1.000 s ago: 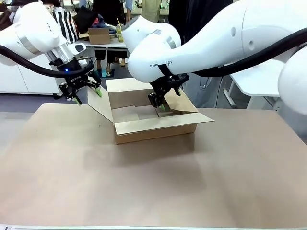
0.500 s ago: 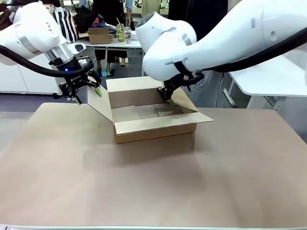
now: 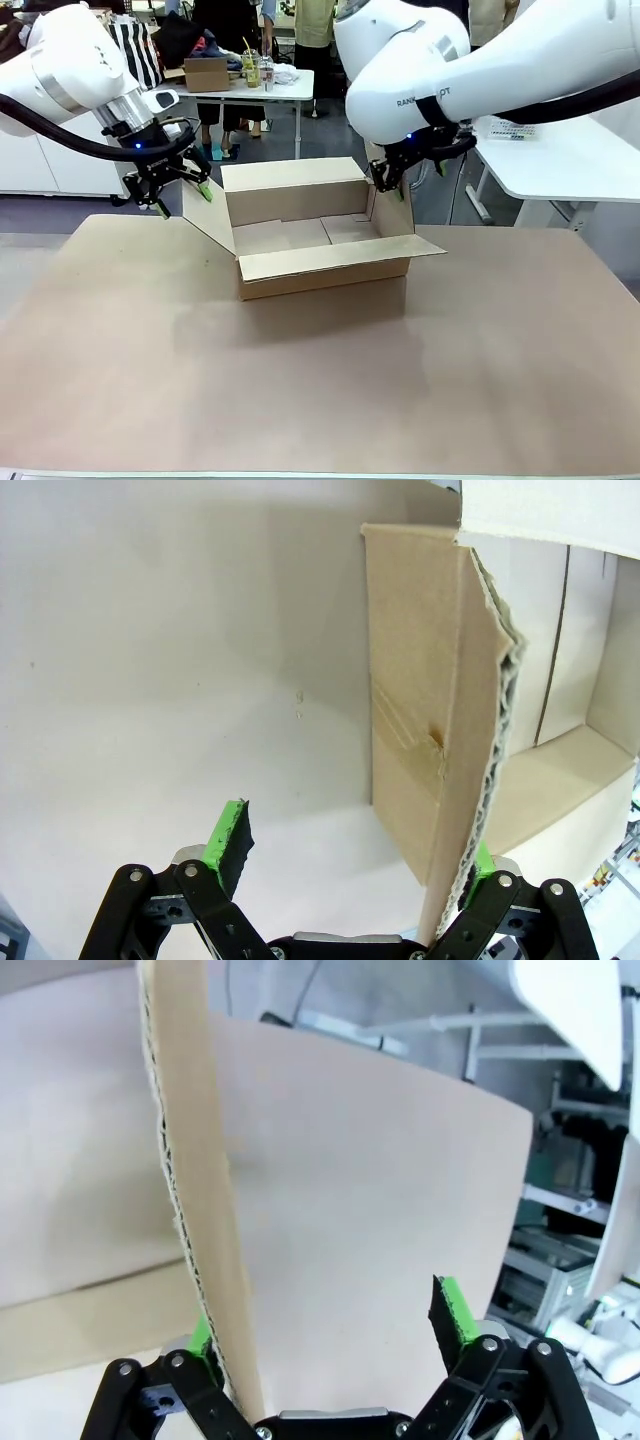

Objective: Pack the gift set into the box.
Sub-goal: Place both hands on the side flaps of the Package Box and spread them outward, then lift both hands away from the flaps of the Package Box.

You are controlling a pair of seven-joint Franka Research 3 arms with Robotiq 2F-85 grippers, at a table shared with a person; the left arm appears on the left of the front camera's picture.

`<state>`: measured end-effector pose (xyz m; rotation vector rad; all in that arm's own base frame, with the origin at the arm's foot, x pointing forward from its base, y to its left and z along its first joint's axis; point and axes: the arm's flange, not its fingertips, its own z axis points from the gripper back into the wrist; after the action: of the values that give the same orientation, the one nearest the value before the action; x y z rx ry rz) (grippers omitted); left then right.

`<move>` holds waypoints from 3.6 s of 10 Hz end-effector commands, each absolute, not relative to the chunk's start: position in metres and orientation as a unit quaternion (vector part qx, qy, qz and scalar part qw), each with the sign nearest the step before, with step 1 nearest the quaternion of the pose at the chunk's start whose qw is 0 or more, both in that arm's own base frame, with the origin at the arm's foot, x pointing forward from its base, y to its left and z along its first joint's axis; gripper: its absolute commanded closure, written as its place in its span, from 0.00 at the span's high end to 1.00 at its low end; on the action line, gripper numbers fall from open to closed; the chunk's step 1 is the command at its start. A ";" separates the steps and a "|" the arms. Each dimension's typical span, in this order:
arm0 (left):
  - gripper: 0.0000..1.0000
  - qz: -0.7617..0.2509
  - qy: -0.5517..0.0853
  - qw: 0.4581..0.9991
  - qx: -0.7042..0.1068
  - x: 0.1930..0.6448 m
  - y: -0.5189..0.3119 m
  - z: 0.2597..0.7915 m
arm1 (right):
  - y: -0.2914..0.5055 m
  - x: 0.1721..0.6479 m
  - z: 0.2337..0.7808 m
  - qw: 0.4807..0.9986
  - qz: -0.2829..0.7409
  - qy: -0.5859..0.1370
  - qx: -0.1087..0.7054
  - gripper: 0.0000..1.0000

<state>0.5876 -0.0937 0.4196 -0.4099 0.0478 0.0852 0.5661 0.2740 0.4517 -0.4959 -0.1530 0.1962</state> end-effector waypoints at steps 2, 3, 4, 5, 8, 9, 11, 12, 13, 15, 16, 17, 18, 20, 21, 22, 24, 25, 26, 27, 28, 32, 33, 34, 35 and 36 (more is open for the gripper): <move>1.00 0.043 0.025 0.980 -0.194 0.586 -0.094 0.419 | 0.253 0.546 0.442 0.983 0.074 -0.076 -0.149 1.00; 1.00 0.043 0.025 0.980 -0.194 0.586 -0.094 0.419 | 0.266 0.566 0.447 0.965 0.089 -0.073 -0.235 1.00; 1.00 0.043 0.025 0.980 -0.194 0.586 -0.094 0.419 | 0.266 0.566 0.447 0.965 0.089 -0.073 -0.235 1.00; 1.00 0.043 0.025 0.980 -0.194 0.586 -0.094 0.419 | 0.266 0.566 0.447 0.965 0.089 -0.073 -0.235 1.00; 1.00 0.043 0.025 0.980 -0.194 0.586 -0.094 0.419 | 0.245 0.573 0.454 0.983 0.082 -0.091 -0.135 1.00; 1.00 0.043 0.025 0.980 -0.194 0.586 -0.094 0.419 | 0.236 0.579 0.460 0.987 0.086 -0.100 -0.095 1.00; 1.00 0.043 0.025 0.980 -0.194 0.586 -0.094 0.419 | 0.216 0.594 0.461 0.993 0.065 -0.093 -0.033 1.00; 1.00 0.043 0.025 0.980 -0.194 0.586 -0.094 0.419 | 0.206 0.598 0.459 0.994 0.045 -0.098 -0.016 1.00; 1.00 0.043 0.025 0.980 -0.194 0.586 -0.094 0.419 | 0.193 0.601 0.455 0.994 0.009 -0.107 0.008 1.00; 1.00 0.043 0.025 0.980 -0.194 0.586 -0.094 0.419 | 0.172 0.598 0.448 0.991 -0.034 -0.124 0.035 1.00; 1.00 0.043 0.025 0.980 -0.194 0.586 -0.094 0.419 | 0.153 0.592 0.439 0.989 -0.041 -0.121 0.072 1.00; 1.00 0.043 0.025 0.980 -0.194 0.586 -0.094 0.419 | 0.141 0.589 0.432 0.988 -0.050 -0.115 0.089 1.00; 1.00 0.043 0.025 0.980 -0.194 0.586 -0.094 0.419 | 0.127 0.588 0.424 0.984 -0.056 -0.118 0.119 1.00; 1.00 0.043 0.025 0.980 -0.194 0.586 -0.094 0.419 | 0.098 0.583 0.410 0.973 -0.073 -0.128 0.179 1.00; 1.00 0.043 0.025 0.980 -0.194 0.586 -0.094 0.419 | 0.082 0.581 0.401 0.965 -0.074 -0.133 0.213 1.00; 1.00 0.043 0.025 0.980 -0.194 0.586 -0.094 0.419 | 0.070 0.579 0.391 0.958 -0.071 -0.128 0.246 1.00; 1.00 0.043 0.025 0.980 -0.194 0.586 -0.094 0.419 | 0.103 0.596 0.415 0.973 -0.091 -0.128 0.171 1.00; 1.00 0.043 0.025 0.980 -0.194 0.586 -0.094 0.419 | 0.103 0.596 0.415 0.973 -0.091 -0.128 0.171 1.00; 1.00 0.043 0.025 0.980 -0.194 0.586 -0.094 0.419 | 0.103 0.596 0.415 0.973 -0.091 -0.128 0.171 1.00; 1.00 0.043 0.025 0.980 -0.194 0.586 -0.094 0.419 | 0.103 0.596 0.415 0.973 -0.091 -0.128 0.171 1.00; 1.00 0.043 0.025 0.980 -0.194 0.586 -0.094 0.419 | 0.103 0.596 0.415 0.973 -0.091 -0.128 0.171 1.00; 1.00 0.043 0.025 0.980 -0.194 0.586 -0.094 0.419 | 0.103 0.596 0.415 0.973 -0.091 -0.128 0.171 1.00; 1.00 0.043 0.025 0.980 -0.194 0.586 -0.094 0.419 | 0.103 0.596 0.415 0.973 -0.091 -0.128 0.171 1.00; 1.00 0.043 0.025 0.980 -0.194 0.586 -0.094 0.419 | 0.103 0.596 0.415 0.973 -0.091 -0.128 0.171 1.00; 1.00 0.043 0.025 0.980 -0.194 0.586 -0.094 0.419 | 0.103 0.596 0.415 0.973 -0.091 -0.128 0.171 1.00; 1.00 0.043 0.025 0.980 -0.194 0.586 -0.094 0.419 | 0.103 0.596 0.415 0.973 -0.091 -0.128 0.171 1.00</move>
<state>0.5876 -0.0940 0.4195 -0.4099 0.0481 0.0848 0.5942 0.1026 0.4121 0.3560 -0.2623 -0.1712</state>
